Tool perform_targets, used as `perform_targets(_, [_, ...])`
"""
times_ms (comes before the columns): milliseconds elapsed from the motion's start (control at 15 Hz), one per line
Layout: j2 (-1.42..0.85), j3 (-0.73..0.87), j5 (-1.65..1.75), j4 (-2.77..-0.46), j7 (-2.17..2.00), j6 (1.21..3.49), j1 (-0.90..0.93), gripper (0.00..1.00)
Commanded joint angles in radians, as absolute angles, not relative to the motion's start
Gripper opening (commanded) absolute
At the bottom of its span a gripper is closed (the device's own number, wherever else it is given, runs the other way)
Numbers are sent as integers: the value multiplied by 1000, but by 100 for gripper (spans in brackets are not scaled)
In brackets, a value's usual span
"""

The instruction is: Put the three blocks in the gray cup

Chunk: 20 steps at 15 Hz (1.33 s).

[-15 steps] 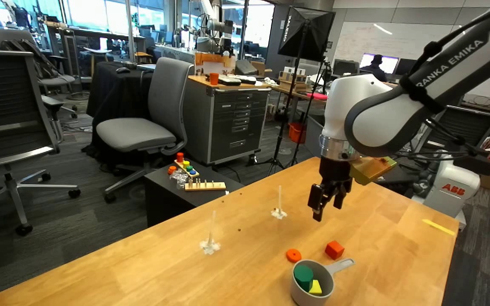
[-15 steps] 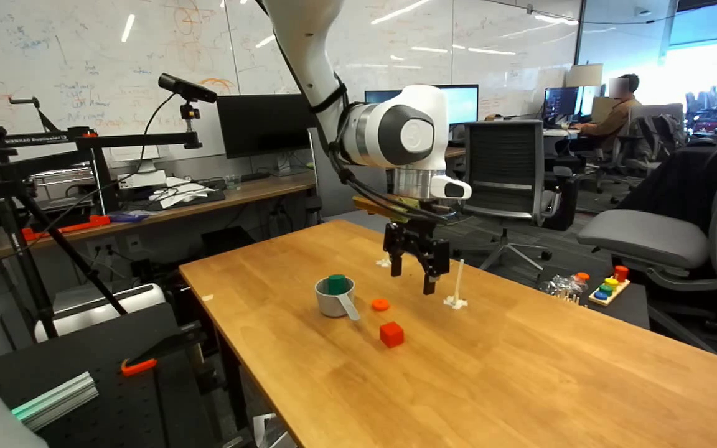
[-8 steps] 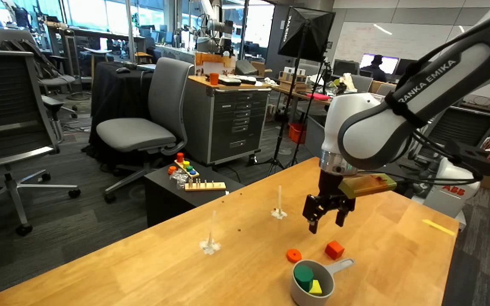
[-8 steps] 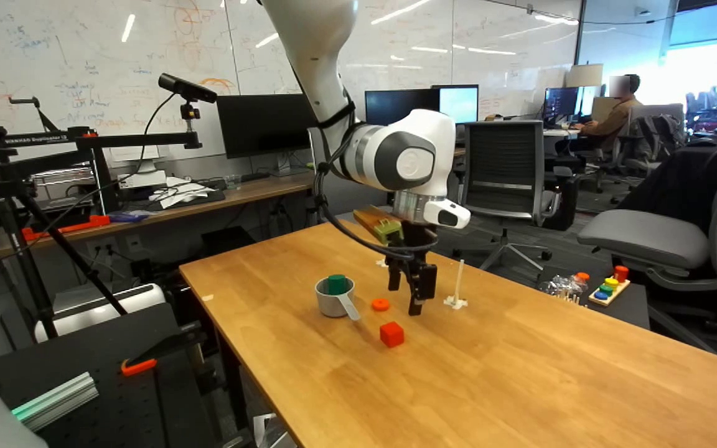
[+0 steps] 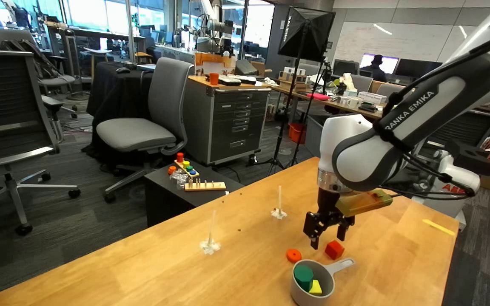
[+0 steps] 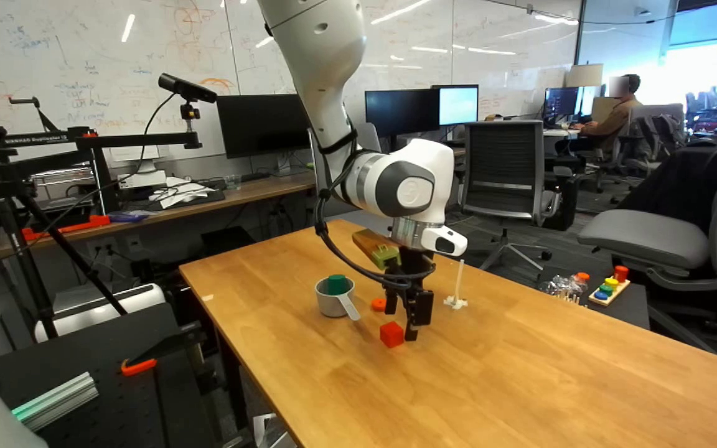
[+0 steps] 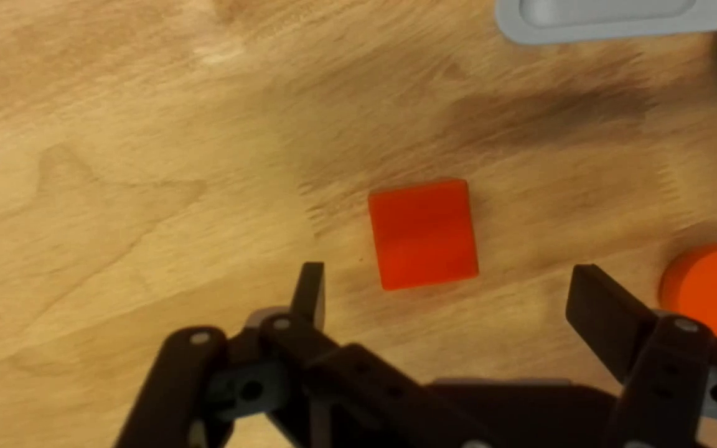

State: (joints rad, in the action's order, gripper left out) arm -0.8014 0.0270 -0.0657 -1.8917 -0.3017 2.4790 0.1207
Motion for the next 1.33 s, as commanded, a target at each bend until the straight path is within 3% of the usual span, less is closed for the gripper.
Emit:
perform_targets(0, [-814,46,-43,-1860,-317,2452,149,100])
perform_targets(533, [-782,60,-34,-1924,-324,2435,160,100])
perform_targets(600, [-782,59,-33,-1929,-319,2442,157,75])
perform_targets(733, [-778,59,-31,-1937,-315,2448,154,68])
perform_targets(1200, [-761,64,-22,-1936,-309,2457,155,13])
perform_targets(1267, [-757,64,-20,-1935,-310,2457,157,12])
